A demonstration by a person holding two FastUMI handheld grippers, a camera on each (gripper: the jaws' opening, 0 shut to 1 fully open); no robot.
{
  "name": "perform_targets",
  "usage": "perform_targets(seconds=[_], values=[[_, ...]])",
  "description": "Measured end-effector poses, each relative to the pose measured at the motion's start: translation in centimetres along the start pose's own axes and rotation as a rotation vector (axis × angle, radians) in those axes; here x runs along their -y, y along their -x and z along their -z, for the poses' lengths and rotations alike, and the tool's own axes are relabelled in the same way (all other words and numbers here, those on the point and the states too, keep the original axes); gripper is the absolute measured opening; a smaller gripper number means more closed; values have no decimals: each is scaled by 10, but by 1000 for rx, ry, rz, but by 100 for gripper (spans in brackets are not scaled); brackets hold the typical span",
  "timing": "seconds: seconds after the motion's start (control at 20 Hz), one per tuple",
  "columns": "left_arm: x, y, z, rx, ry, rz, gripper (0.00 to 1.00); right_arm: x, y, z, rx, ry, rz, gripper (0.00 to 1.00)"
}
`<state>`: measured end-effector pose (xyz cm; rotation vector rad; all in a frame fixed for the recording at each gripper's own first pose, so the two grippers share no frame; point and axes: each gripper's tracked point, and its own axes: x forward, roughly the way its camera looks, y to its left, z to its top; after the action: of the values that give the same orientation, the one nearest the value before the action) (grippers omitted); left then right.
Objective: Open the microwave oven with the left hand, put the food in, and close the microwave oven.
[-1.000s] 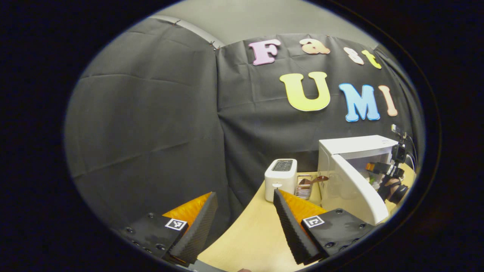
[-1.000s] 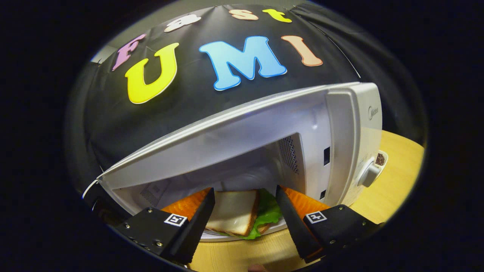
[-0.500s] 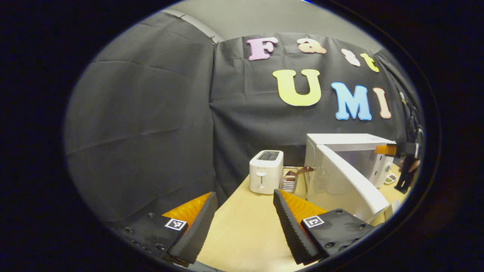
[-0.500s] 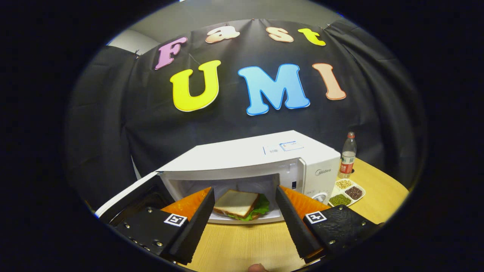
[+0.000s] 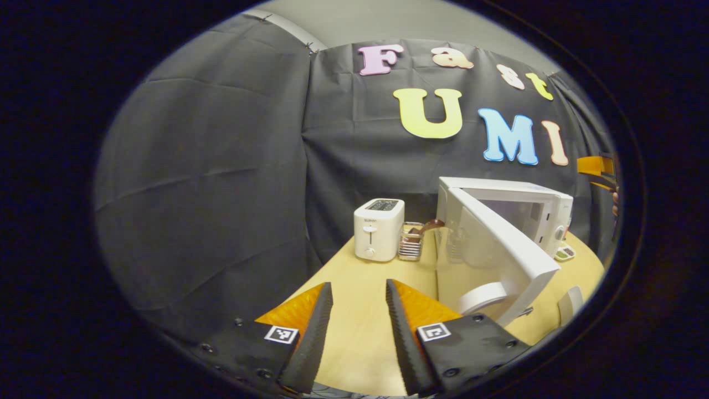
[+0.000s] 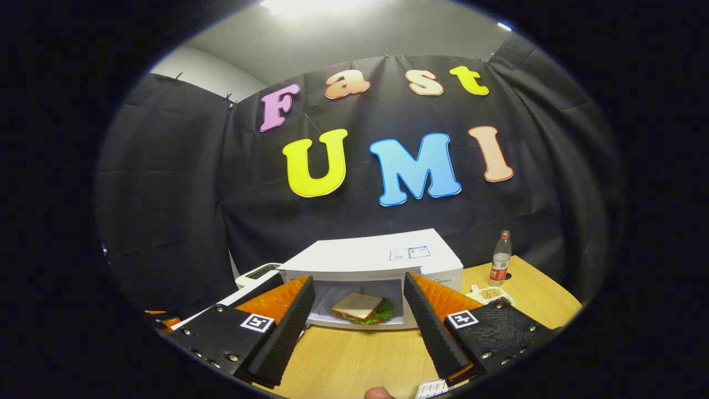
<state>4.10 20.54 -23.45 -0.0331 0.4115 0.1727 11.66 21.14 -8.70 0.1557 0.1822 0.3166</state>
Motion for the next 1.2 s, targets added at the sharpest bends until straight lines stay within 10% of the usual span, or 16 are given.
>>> perform_targets(seconds=[0.3, 1.2], values=[[20, 1, 11, -26, -44, -31, 6, 37, 39, -2, -4, 21, 3, 98], [190, 36, 1, -23, -132, 207, 7, 118, 119, 1, -1, -6, 58, 98]])
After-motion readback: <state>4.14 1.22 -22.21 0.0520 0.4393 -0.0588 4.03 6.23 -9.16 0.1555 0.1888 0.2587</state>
